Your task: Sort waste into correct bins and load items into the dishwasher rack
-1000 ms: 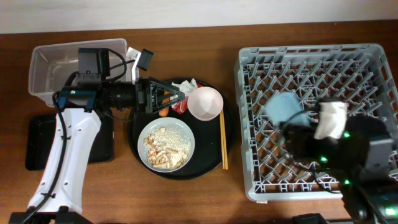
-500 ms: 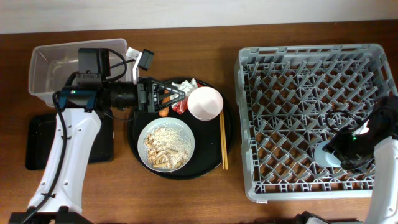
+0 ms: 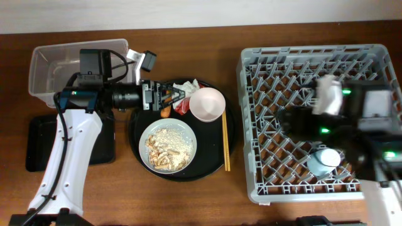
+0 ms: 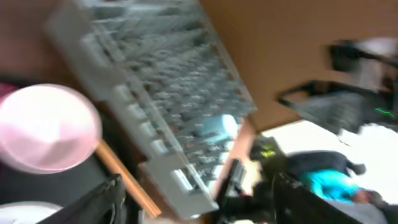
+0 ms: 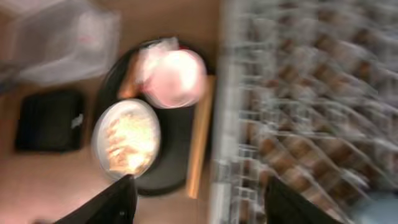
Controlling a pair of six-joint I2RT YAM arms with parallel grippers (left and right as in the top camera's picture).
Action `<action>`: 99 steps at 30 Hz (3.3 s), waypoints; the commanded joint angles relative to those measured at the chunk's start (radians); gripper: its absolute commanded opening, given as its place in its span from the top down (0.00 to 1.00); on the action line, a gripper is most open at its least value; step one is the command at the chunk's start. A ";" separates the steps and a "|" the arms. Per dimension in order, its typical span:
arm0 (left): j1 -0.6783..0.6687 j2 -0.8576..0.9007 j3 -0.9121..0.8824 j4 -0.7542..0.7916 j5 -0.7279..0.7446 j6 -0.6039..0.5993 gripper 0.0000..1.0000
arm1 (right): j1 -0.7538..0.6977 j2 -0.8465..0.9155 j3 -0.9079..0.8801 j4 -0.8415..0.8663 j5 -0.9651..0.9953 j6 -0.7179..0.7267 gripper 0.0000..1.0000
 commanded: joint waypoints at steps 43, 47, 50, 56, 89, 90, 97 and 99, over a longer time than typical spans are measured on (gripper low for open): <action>0.007 -0.493 0.037 -0.292 -1.139 -0.293 0.01 | 0.115 0.768 0.015 0.275 1.615 0.155 0.96; 0.007 -0.493 0.037 -0.300 -1.139 -0.293 0.01 | 0.144 0.809 0.015 0.262 1.564 0.148 0.96; 0.007 -0.493 0.037 -0.300 -1.139 -0.293 0.01 | 0.217 0.813 0.015 0.252 1.565 0.148 0.96; 0.007 -0.493 0.037 -0.300 -1.139 -0.293 0.01 | 0.385 0.780 0.033 0.171 1.539 0.150 0.26; 0.007 -0.493 0.037 -0.300 -1.139 -0.293 0.01 | 0.579 0.902 0.129 0.184 0.363 0.402 0.96; 0.007 -0.493 0.037 -0.300 -1.139 -0.293 0.01 | 0.579 0.872 0.148 0.167 0.364 0.386 0.96; 0.007 -0.493 0.037 -0.300 -1.139 -0.293 0.01 | 0.413 0.591 0.233 0.066 0.587 0.264 0.96; 0.007 -0.493 0.037 -0.300 -1.139 -0.293 0.01 | 0.341 0.612 0.214 0.058 0.534 0.148 0.96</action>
